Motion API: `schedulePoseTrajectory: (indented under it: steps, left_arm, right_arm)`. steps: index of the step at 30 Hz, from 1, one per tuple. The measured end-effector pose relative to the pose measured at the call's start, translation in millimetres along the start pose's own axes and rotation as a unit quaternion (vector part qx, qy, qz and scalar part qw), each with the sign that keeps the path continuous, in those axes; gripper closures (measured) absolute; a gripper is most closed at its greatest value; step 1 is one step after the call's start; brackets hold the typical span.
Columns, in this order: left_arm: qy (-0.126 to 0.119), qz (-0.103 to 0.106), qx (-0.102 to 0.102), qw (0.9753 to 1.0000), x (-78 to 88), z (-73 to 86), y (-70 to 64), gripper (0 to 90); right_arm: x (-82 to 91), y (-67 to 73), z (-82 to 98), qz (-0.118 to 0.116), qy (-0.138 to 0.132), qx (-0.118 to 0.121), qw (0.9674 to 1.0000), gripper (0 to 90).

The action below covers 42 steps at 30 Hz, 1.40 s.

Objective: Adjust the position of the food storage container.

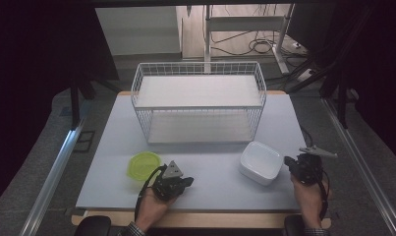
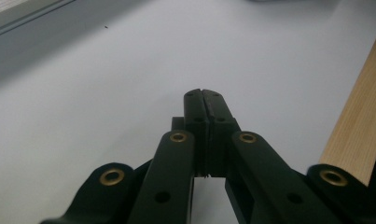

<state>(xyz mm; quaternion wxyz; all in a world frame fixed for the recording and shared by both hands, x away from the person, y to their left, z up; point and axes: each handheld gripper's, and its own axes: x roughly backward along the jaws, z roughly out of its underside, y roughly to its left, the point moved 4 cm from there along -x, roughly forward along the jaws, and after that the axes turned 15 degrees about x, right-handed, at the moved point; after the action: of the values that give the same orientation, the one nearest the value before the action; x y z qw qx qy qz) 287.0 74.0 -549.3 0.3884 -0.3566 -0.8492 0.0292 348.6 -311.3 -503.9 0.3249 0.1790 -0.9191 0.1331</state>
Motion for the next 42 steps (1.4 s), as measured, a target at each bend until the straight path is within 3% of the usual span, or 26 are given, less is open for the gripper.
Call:
schedulePoseTrajectory:
  steps: [13,21,26,28,32,34,42]
  left_arm:
    - [-0.013,-0.011,0.031,0.9994,-1.0,-8.2,9.3,90.0]
    - [-0.013,-0.032,0.035,0.9988,-4.1,-12.4,12.1,90.0]
    - [-0.020,-0.050,0.046,0.9975,6.7,-12.5,16.5,90.0]
    - [-0.030,-0.062,0.052,0.9963,15.3,-13.4,21.3,90.0]
    - [-0.045,-0.081,0.067,0.9935,31.2,-17.2,33.4,90.0]
    - [-0.041,-0.100,0.077,0.9911,36.6,-18.0,44.0,90.0]
    - [-0.029,-0.120,0.105,0.9868,41.8,-13.2,59.7,90.0]
  right_arm:
    - [-28.4,34.5,-18.5,-0.070,-0.001,0.022,0.9973,89.0]
    - [-45.6,63.3,-28.6,-0.113,0.008,0.041,0.9926,88.6]
    - [-52.7,83.3,-32.3,-0.133,0.015,0.065,0.9888,87.8]
    - [-53.9,93.7,-34.5,-0.143,0.013,0.079,0.9865,87.8]
    - [-53.5,96.8,-34.4,-0.141,0.015,0.086,0.9861,87.5]
    - [-53.6,95.6,-34.0,-0.144,0.014,0.083,0.9860,86.7]
    - [-52.6,96.4,-32.6,-0.145,0.013,0.083,0.9859,86.4]
